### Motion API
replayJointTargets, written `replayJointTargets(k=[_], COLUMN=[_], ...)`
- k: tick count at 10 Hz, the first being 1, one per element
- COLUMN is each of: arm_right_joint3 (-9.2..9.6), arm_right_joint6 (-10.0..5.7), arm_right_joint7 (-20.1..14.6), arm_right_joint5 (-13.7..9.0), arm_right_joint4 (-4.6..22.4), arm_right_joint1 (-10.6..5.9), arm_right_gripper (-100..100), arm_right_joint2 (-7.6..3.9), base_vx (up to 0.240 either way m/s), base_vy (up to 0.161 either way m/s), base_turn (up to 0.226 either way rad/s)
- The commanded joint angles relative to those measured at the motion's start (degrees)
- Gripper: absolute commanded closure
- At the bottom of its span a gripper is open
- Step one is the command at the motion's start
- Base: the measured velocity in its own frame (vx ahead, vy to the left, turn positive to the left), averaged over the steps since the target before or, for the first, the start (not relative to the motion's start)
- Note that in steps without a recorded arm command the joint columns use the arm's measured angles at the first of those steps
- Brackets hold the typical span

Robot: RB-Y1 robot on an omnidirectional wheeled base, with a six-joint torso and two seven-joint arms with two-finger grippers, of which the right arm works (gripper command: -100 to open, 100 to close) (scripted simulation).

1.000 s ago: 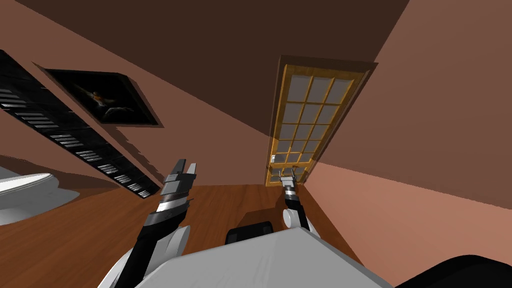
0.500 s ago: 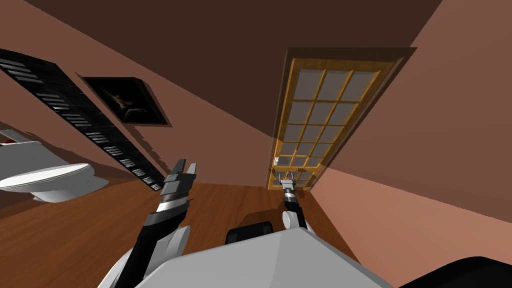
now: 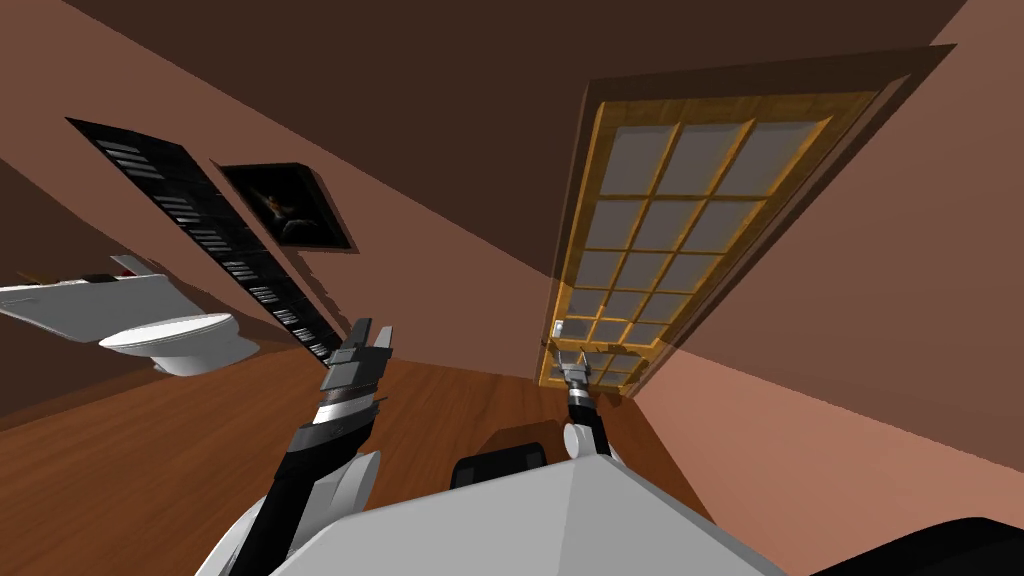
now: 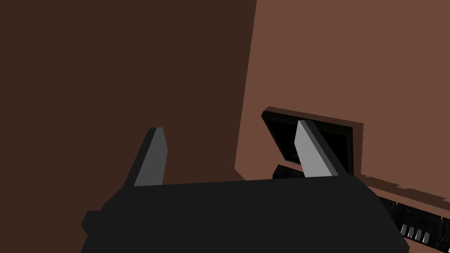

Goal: Pull the door open

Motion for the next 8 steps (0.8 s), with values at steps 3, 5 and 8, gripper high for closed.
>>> replayJointTargets(k=[3,5,8], arm_right_joint3=[0.44,0.69,1.04], arm_right_joint6=[-0.93,-1.46,-2.22], arm_right_joint7=[-4.4,-6.5,-9.4], arm_right_joint5=[-3.0,-4.5,-6.6], arm_right_joint4=[4.5,7.0,10.4], arm_right_joint1=[-1.11,-1.8,-2.78], arm_right_gripper=[-100,-100,-100], arm_right_joint2=[-0.54,-0.72,-0.95], base_vx=[0.057,0.05,0.061], base_vy=[-0.084,-0.073,-0.082], base_turn=[0.147,0.144,0.126])
